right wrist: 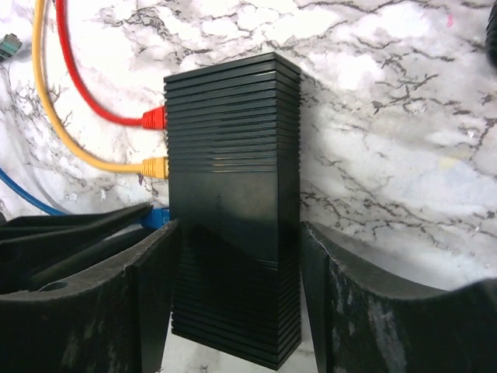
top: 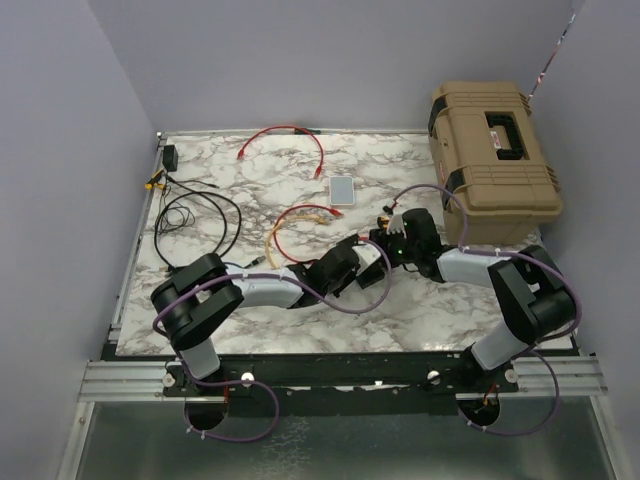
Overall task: Insert the plug into the switch port
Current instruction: Insert the connector into the switch port.
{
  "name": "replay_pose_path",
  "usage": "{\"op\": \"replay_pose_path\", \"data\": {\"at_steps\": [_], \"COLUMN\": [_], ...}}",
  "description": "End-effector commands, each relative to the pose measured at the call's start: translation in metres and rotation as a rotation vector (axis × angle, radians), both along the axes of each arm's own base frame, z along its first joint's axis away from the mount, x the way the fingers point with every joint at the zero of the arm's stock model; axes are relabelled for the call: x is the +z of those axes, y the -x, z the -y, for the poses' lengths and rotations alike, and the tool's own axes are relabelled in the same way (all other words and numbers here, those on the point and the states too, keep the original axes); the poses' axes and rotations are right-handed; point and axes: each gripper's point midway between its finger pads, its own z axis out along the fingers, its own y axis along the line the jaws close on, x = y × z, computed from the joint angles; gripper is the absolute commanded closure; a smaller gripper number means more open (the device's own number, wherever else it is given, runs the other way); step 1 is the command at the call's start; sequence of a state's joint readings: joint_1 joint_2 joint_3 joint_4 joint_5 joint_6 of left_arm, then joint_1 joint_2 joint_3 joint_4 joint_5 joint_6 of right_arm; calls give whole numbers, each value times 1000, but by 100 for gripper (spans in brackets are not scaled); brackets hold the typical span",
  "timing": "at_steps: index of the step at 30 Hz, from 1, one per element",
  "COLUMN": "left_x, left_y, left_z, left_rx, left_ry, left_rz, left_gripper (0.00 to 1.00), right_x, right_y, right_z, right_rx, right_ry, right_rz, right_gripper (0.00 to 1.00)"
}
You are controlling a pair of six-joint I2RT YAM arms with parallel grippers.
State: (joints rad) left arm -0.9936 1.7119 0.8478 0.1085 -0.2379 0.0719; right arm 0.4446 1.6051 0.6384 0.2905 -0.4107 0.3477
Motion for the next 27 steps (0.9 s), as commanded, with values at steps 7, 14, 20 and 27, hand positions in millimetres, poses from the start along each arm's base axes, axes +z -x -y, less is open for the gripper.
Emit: {"op": "replay_pose_path", "data": {"at_steps": [7,14,20,27], "left_x": [31,19,14,16], "left_y": [20,23,26,23], "left_z": [27,25,25,29], "left_rx": [-80,-77,-79,-80], "left_ry": [210,181,173,175], "left_rz": [30,0,-13,-4], "left_gripper": [100,100,100,100], "right_x": [0,-5,-8,-8], "right_y": [10,-5,-8,10], "right_z": [9,25,15,-5], "right_rx": [-55,-133,-72,78], "right_ry": [3,16,-7,-95], "right_rz": [-62,-49,-47,-91], "right_gripper": [29,29,31,41]}}
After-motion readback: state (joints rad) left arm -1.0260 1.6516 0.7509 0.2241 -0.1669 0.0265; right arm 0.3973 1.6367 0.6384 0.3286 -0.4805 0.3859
